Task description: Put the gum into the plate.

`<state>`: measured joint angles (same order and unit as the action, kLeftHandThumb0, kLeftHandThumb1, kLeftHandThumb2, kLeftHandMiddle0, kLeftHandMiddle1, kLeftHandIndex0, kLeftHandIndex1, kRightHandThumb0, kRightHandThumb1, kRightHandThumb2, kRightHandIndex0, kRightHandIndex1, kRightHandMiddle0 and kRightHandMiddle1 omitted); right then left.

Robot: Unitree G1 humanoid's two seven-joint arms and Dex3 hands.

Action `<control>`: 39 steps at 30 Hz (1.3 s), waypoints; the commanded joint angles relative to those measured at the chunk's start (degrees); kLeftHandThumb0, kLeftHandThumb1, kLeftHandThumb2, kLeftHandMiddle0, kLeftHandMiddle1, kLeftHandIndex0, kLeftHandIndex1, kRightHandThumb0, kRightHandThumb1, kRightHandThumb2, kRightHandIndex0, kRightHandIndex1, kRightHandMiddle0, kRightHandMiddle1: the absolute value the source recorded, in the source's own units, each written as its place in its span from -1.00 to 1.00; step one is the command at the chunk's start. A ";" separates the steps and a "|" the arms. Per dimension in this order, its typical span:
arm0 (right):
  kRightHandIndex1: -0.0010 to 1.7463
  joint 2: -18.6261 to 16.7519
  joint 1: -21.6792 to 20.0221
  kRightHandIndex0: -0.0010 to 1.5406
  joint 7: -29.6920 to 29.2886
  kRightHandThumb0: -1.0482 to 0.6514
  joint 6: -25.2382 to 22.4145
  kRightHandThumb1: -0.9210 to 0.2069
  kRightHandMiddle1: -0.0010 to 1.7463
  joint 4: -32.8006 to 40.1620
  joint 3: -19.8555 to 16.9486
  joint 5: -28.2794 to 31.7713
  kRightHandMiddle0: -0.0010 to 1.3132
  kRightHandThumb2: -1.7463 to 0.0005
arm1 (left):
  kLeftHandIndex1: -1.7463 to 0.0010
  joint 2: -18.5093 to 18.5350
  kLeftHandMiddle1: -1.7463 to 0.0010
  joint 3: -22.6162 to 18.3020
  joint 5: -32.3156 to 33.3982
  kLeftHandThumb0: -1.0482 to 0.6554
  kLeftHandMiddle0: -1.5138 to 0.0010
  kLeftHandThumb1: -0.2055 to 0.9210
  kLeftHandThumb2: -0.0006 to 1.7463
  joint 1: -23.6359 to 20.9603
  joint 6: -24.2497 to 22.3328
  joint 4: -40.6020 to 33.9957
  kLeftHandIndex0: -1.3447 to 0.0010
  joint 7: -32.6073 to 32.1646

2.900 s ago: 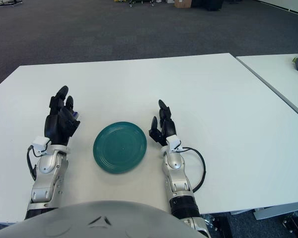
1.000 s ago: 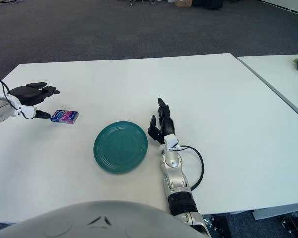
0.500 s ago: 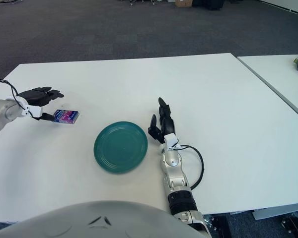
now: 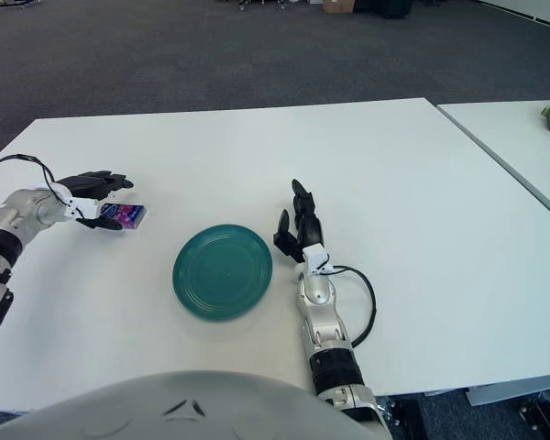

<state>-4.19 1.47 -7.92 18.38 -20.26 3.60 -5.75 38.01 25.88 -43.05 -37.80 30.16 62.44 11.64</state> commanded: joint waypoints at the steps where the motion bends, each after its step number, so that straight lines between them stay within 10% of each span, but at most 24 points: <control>1: -0.99 0.56 2.23 -0.83 0.06 -0.51 -2.49 -1.00 -0.58 -3.70 -0.81 0.25 -1.00 -0.14 | 0.25 -1.40 1.00 1.09 -0.09 -1.00 1.00 1.00 -0.74 -0.69 -0.84 0.56 1.00 -1.04; 30: -0.99 0.76 1.58 -0.82 0.21 -0.49 -2.37 -1.00 -0.60 -4.21 -1.84 0.99 -1.00 -0.13 | 0.00 -7.46 0.90 9.12 -2.72 -0.78 0.79 0.92 -0.92 1.94 -2.75 8.34 1.00 -9.50; 32: -0.99 0.80 1.51 -0.82 0.25 -0.49 -2.33 -1.00 -0.60 -4.31 -1.93 1.04 -1.00 -0.13 | -0.27 -7.55 0.32 9.90 -3.48 -0.50 0.89 0.78 -0.78 1.85 -3.64 9.93 0.93 -11.31; 39: -0.99 0.75 1.12 -0.81 0.30 -0.49 -2.32 -1.00 -0.59 -4.70 -2.49 1.70 -1.00 -0.13 | -0.72 -7.39 -0.51 12.50 -4.98 -0.20 0.99 0.45 -0.21 2.19 -6.68 11.81 0.83 -19.17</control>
<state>-4.25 0.60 -7.55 18.37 -21.64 2.66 -4.90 31.41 35.71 -44.69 -38.70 26.21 71.57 -6.50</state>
